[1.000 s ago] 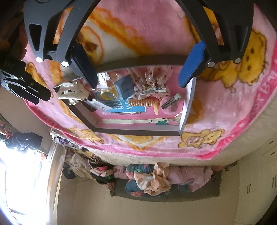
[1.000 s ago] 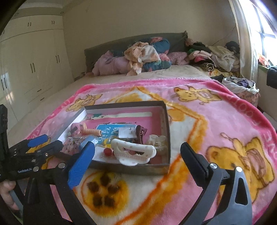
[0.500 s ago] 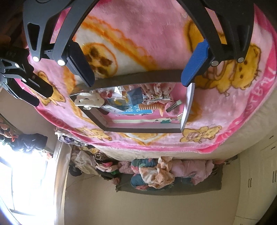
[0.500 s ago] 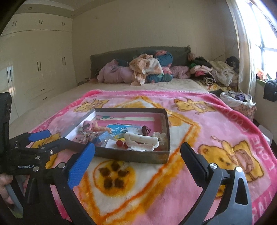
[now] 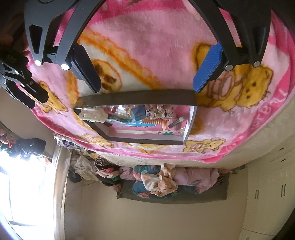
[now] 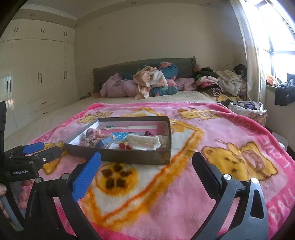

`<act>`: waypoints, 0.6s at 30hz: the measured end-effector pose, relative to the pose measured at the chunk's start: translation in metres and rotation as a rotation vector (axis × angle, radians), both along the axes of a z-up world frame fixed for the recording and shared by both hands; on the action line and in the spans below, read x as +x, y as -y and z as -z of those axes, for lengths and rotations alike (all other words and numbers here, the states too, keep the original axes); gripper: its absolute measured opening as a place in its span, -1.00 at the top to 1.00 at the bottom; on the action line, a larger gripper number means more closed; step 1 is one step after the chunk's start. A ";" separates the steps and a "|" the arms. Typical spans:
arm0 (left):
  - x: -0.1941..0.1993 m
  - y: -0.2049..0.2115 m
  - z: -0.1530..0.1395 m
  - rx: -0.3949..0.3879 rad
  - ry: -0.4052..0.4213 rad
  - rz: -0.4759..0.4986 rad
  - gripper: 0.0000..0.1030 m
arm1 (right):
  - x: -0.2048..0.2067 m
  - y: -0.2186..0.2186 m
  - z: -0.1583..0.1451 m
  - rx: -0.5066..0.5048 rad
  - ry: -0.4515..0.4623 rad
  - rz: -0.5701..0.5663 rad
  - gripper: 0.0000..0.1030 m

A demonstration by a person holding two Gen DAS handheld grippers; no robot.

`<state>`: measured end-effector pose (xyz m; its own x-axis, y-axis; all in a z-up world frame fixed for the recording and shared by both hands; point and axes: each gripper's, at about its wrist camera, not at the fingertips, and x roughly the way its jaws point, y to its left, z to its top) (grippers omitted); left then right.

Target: Organize jewelry

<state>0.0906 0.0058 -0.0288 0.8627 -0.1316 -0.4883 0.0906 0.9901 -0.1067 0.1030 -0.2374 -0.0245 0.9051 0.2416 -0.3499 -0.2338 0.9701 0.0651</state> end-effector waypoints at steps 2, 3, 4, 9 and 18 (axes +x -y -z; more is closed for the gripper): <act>-0.001 0.001 0.002 0.001 0.002 0.006 -0.78 | -0.001 0.000 0.002 -0.012 0.003 0.004 -0.87; -0.002 0.002 0.003 0.003 0.003 0.006 -0.78 | -0.001 0.000 0.003 -0.014 0.003 0.004 -0.87; -0.002 0.002 0.002 0.002 0.000 0.008 -0.78 | 0.000 0.000 0.004 -0.013 0.001 0.002 -0.87; -0.004 0.002 0.003 0.009 0.000 0.003 -0.78 | 0.002 0.000 0.008 -0.017 -0.009 0.003 -0.87; -0.001 -0.004 0.006 0.010 -0.018 -0.019 -0.78 | 0.003 -0.001 0.009 -0.022 -0.006 0.006 -0.87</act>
<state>0.0892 0.0102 -0.0353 0.8563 -0.1102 -0.5047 0.0697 0.9927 -0.0987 0.1056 -0.2365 -0.0333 0.9043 0.2283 -0.3607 -0.2277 0.9727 0.0448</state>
